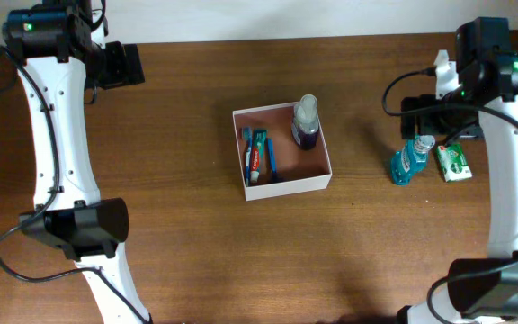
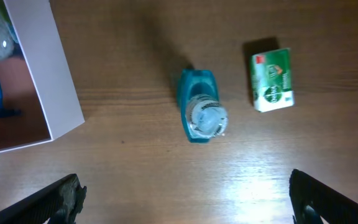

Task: Pack container
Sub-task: 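Raise the right gripper and move it over the teal mouthwash, then lower the right gripper and close it on the mouthwash bottle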

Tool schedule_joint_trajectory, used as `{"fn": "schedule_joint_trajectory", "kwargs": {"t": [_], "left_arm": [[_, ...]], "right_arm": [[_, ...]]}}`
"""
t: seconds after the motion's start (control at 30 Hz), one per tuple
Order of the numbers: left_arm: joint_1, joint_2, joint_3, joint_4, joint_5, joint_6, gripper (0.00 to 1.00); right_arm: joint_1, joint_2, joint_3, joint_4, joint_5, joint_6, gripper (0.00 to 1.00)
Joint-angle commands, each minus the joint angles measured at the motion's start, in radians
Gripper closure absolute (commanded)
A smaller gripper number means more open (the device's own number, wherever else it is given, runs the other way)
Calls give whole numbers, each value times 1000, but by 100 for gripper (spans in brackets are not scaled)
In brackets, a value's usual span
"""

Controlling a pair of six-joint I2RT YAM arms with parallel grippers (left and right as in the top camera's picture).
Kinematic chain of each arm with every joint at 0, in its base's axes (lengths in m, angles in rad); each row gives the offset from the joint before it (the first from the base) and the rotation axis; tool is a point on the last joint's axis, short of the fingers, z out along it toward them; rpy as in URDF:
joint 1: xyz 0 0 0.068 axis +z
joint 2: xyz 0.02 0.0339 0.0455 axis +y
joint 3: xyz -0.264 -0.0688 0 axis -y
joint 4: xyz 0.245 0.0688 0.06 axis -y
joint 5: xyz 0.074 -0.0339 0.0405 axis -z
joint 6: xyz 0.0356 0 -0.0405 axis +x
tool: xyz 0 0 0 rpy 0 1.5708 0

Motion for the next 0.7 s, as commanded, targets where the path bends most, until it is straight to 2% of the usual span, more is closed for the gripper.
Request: {"fn": "schedule_joint_trajectory", "kwargs": {"t": [0.0, 0.23, 0.4, 0.67], "left_arm": [[3, 8, 5, 2, -7, 12, 0], [3, 8, 5, 2, -7, 12, 0], [3, 8, 5, 2, -7, 12, 0], [3, 8, 5, 2, -7, 12, 0]], "right_arm": [[-8, 15, -72, 24, -30, -10, 2], [-8, 15, -261, 180, -26, -36, 2], [-10, 16, -376, 328, 53, -36, 2], [-21, 26, -425, 416, 48, -37, 2]]}}
